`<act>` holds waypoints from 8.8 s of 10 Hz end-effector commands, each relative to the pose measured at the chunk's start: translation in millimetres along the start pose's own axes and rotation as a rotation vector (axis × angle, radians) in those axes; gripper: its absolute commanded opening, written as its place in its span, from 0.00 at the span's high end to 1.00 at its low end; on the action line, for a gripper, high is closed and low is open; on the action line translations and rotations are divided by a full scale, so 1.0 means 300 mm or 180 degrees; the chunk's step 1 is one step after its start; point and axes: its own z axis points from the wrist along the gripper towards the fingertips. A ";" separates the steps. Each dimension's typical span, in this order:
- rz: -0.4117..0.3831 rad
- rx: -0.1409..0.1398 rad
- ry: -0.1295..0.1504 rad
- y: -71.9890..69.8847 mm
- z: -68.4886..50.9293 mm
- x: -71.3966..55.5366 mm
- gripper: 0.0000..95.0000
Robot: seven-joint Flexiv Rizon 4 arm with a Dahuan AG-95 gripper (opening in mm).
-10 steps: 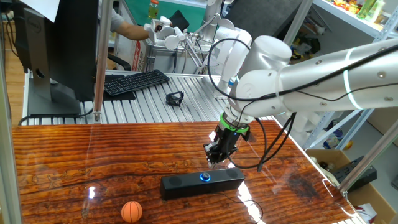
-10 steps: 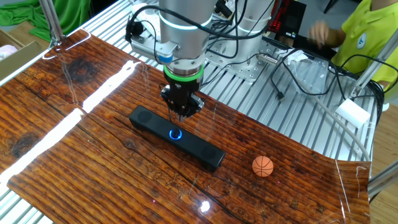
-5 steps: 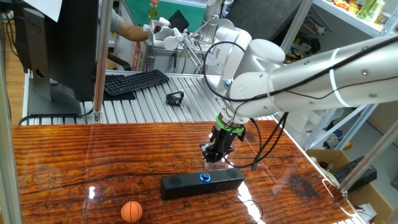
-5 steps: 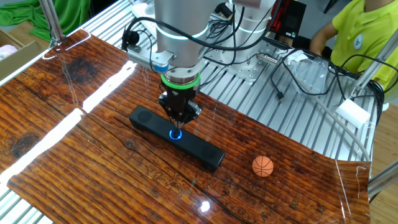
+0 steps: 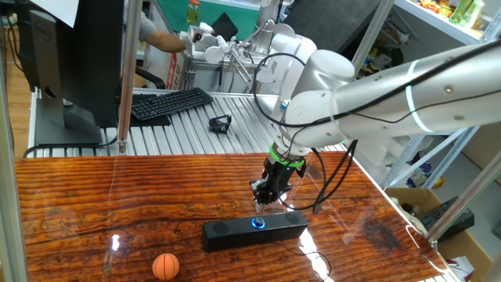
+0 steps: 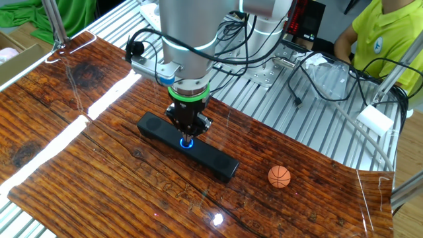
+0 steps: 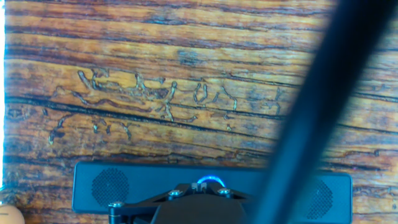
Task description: Turn the knob to increase the volume of the speaker
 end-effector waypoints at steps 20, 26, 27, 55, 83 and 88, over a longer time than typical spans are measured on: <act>-0.0037 0.0018 0.0074 -0.023 0.019 -0.061 1.00; -0.0038 0.0018 0.0104 -0.024 0.022 -0.063 1.00; -0.0040 0.0016 0.0111 -0.024 0.022 -0.063 1.00; -0.0056 0.0107 0.0137 -0.045 0.071 0.017 1.00; 0.0119 0.0104 0.0090 -0.038 0.097 0.053 0.60; 0.0121 0.0079 0.0093 -0.040 0.105 0.054 0.60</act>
